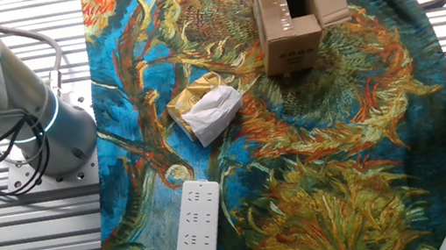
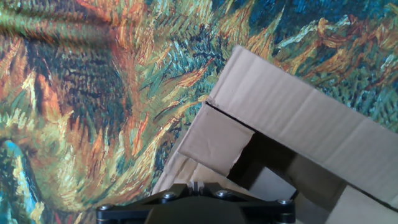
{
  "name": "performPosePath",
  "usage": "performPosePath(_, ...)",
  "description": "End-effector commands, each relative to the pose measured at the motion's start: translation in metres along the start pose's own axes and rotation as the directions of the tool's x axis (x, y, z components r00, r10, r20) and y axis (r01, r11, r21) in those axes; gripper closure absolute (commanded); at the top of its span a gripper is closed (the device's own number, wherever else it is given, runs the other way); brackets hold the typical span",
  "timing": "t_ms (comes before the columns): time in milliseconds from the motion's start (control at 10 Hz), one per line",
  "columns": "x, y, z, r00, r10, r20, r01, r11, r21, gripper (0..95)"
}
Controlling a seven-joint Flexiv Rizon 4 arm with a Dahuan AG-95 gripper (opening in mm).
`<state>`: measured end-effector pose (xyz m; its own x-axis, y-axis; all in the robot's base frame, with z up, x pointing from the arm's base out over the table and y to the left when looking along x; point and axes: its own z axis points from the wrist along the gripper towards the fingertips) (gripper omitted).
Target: Cover the box
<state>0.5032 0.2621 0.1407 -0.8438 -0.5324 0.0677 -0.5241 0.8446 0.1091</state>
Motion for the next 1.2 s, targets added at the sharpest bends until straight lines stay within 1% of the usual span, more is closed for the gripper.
performPosePath(100,0.0007,-0.0004,0.0002,1.000,-0.003,0.002,0.003,1.000,-0.001,95.0)
performPosePath(500,0.0007,-0.0004,0.0002,1.000,-0.014,0.004,0.014,1.000,0.003,95.0)
performPosePath(900,0.0011,-0.0004,-0.0001,1.000,-0.026,-0.006,0.026,1.000,0.018,95.0)
performPosePath(1200,0.0023,-0.0007,-0.0011,0.999,-0.037,-0.008,0.037,0.999,0.020,95.0)
